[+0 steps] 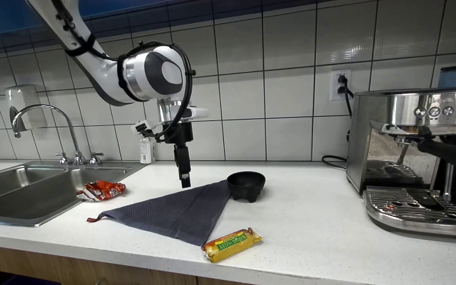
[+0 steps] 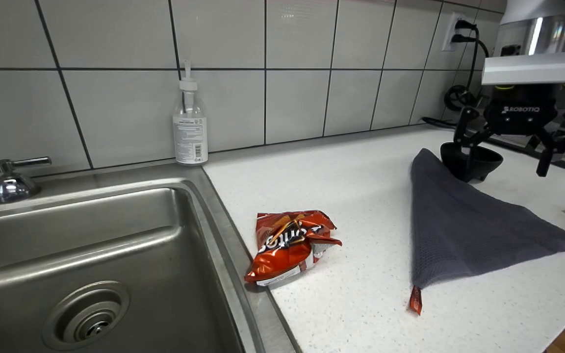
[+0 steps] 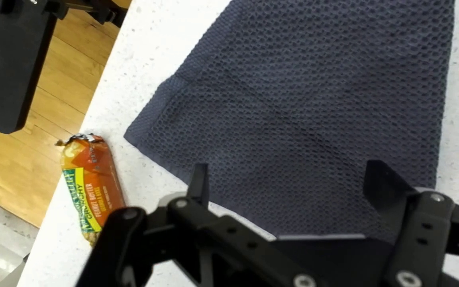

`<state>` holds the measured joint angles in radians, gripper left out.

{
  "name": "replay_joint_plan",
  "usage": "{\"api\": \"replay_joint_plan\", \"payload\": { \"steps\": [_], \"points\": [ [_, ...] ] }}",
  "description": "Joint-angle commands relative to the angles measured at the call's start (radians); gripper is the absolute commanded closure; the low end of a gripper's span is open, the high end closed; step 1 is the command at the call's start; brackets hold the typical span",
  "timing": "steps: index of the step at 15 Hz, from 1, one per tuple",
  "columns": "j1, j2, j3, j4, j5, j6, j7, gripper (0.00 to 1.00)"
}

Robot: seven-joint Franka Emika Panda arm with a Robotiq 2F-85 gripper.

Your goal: Fold the grey towel twice

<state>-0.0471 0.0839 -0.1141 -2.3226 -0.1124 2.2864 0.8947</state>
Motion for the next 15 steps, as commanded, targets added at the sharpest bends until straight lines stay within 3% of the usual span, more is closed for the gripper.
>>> {"api": "replay_joint_plan", "payload": {
  "steps": [1, 15],
  "points": [
    [-0.005, 0.016, 0.009, 0.051, 0.035, -0.009, -0.058, 0.00],
    [0.025, 0.216, 0.026, 0.228, 0.159, 0.098, -0.132, 0.00]
  ]
}}
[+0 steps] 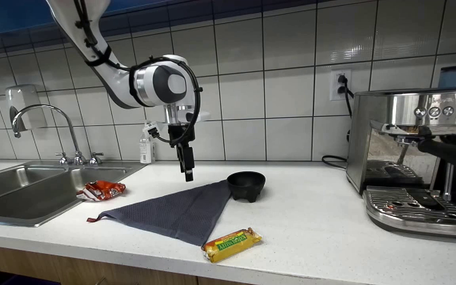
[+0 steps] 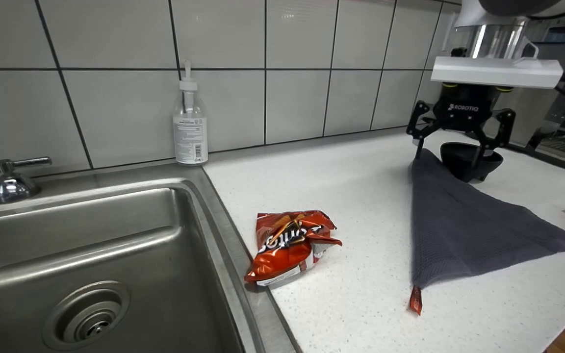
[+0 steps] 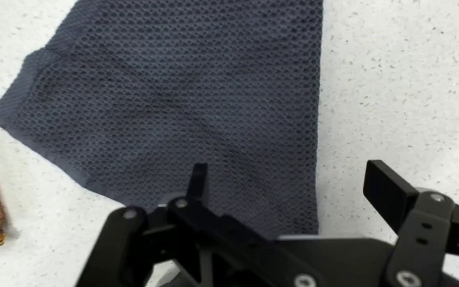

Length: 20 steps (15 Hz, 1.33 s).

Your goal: Fold the grey towel twice

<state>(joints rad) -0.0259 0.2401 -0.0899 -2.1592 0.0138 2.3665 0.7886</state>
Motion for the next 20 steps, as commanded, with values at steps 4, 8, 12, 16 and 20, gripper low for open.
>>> {"api": "replay_joint_plan", "payload": {
  "steps": [4, 8, 12, 16, 20],
  "points": [
    [0.001, 0.125, -0.012, 0.130, 0.049, 0.031, -0.022, 0.00],
    [-0.006, 0.189, -0.036, 0.201, 0.054, 0.027, -0.015, 0.00],
    [-0.011, 0.248, -0.060, 0.269, 0.057, 0.021, -0.006, 0.00],
    [-0.010, 0.298, -0.074, 0.328, 0.063, 0.017, 0.003, 0.00],
    [-0.011, 0.338, -0.085, 0.379, 0.065, 0.011, 0.011, 0.00]
  ]
}}
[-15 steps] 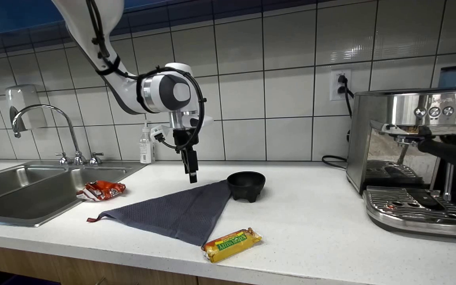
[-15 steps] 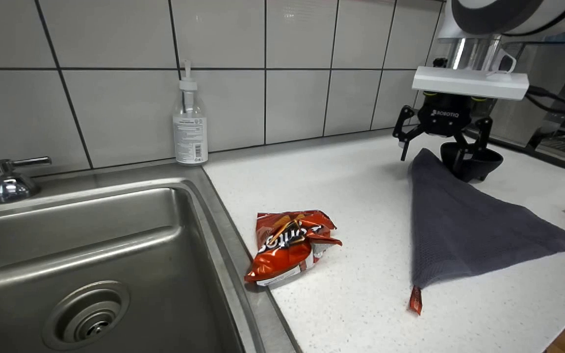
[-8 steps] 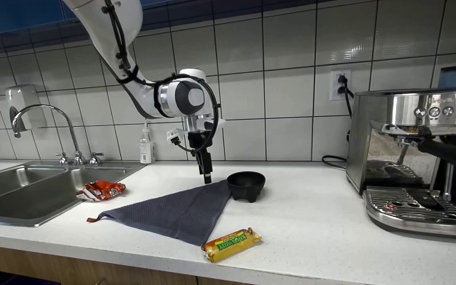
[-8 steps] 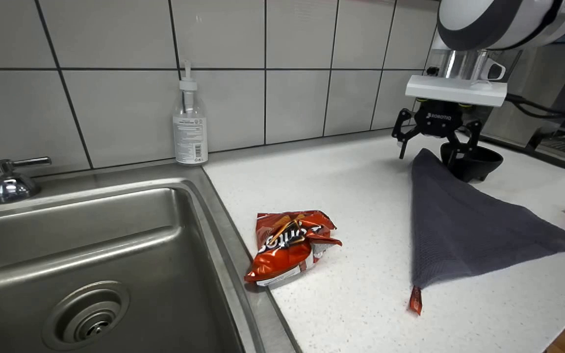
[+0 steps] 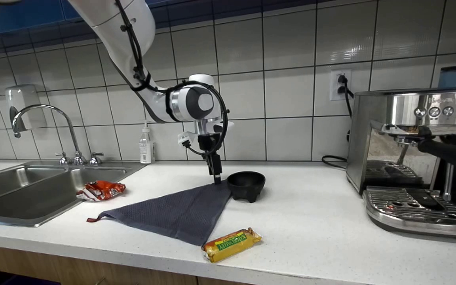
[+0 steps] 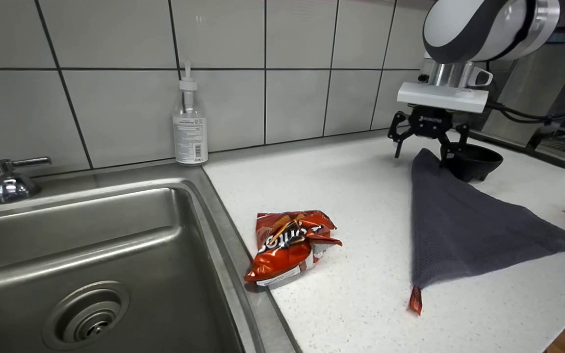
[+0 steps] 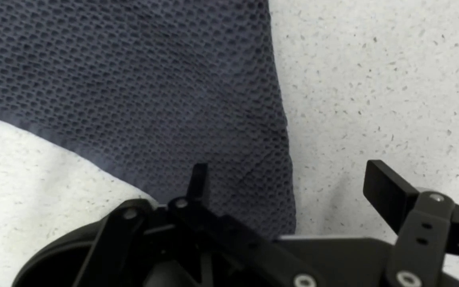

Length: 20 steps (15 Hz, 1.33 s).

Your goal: Fold the grey towel twice

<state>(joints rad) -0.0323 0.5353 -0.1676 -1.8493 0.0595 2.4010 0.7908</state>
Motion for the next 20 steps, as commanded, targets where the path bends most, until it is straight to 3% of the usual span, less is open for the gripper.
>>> {"api": "replay_joint_plan", "payload": {
  "steps": [1, 20],
  "points": [
    [-0.005, 0.050, -0.010, 0.079, 0.020, -0.025, 0.010, 0.00],
    [0.004, 0.054, -0.022, 0.064, 0.005, -0.004, -0.002, 0.00]
  ]
}}
